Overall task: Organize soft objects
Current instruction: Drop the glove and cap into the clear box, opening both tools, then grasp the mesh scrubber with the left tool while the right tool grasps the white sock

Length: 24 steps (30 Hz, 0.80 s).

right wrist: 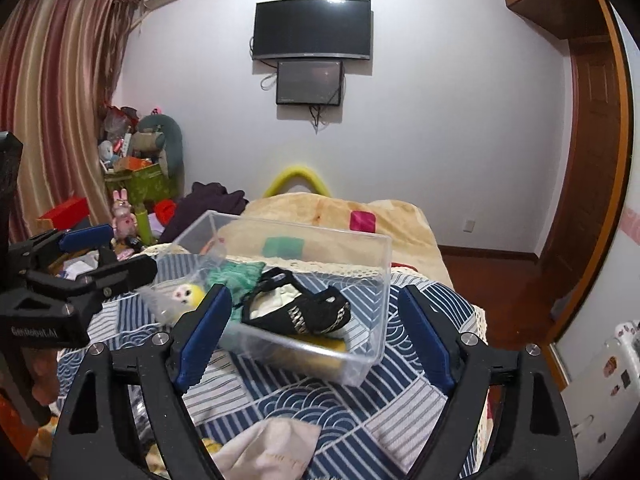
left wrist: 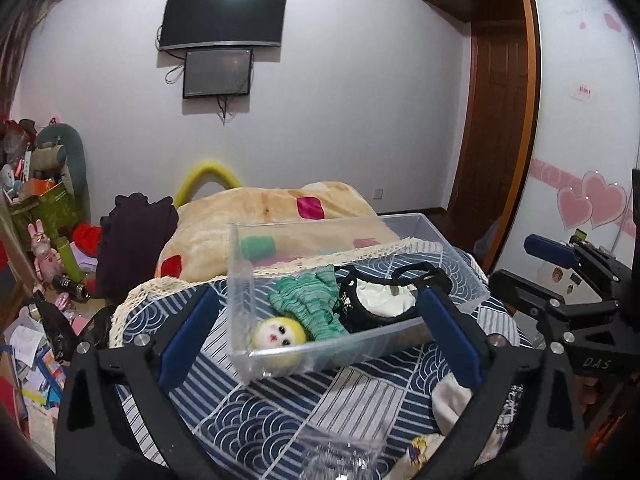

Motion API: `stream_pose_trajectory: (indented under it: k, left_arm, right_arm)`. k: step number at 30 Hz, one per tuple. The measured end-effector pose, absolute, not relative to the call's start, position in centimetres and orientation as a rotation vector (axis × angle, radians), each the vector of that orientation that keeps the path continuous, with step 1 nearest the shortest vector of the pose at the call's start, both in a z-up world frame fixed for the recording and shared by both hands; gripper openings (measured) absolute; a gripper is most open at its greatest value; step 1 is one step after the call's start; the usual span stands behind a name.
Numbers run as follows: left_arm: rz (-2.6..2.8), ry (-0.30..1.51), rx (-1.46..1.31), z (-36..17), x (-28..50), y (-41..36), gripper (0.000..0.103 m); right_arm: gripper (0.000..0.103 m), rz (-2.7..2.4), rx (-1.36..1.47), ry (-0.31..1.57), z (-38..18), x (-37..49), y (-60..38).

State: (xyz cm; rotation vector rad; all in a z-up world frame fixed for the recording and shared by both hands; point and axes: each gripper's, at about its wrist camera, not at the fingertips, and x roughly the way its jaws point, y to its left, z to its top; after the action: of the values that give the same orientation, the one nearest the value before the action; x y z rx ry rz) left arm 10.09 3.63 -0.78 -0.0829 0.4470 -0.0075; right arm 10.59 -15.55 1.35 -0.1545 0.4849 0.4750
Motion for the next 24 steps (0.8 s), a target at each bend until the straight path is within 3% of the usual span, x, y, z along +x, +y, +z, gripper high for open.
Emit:
stream_pose_trajectory:
  k: [8, 24]
  left_arm:
    - [0.008, 0.509, -0.112, -3.1, 7.6, 4.6, 0.103]
    - [-0.013, 0.733, -0.123, -11.6, 6.7, 3.6, 0.103]
  right_arm:
    - [0.083, 0.496, -0.151, 0.513, -0.5, 8.1, -15.7]
    - [0.082, 0.523, -0.067, 0.798, -8.7, 9.0, -16.5]
